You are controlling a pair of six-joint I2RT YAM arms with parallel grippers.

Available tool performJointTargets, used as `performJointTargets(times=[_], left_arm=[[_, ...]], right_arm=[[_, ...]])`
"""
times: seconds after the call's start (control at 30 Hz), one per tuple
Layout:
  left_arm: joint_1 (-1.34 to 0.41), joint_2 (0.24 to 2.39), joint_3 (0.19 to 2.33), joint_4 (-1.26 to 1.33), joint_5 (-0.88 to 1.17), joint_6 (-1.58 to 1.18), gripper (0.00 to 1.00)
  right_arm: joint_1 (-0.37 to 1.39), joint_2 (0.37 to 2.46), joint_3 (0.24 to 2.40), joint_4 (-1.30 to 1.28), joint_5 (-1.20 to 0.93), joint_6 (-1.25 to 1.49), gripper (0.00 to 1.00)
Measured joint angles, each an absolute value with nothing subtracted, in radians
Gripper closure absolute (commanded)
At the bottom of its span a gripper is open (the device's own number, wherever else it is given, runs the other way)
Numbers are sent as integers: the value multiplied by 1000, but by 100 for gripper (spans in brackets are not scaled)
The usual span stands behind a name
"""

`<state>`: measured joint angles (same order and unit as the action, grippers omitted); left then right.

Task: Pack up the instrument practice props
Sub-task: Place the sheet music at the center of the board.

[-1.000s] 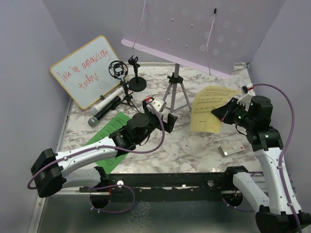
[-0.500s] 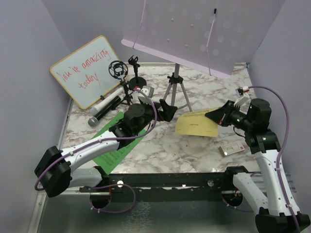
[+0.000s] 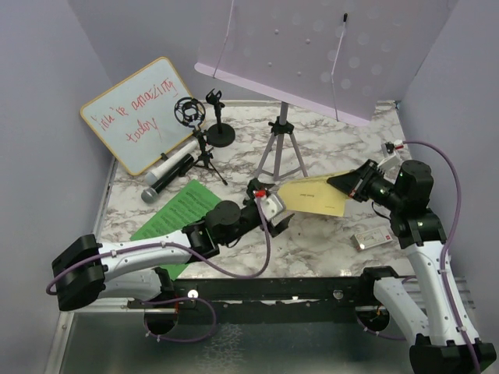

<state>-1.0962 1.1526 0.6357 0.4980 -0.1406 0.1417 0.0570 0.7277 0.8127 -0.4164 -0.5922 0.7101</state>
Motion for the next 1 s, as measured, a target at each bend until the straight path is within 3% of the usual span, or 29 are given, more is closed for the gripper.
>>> performJointTargets(times=[0.27, 0.6, 1.0], left_arm=[[-1240, 1213, 613, 601, -180, 579, 6], [-1314, 1378, 616, 802, -261, 781, 15], [-1351, 1589, 656, 1154, -425, 919, 39]], right_arm=[[57, 726, 793, -403, -592, 733, 99], [57, 725, 793, -386, -593, 746, 99], [57, 721, 791, -382, -593, 762, 99]])
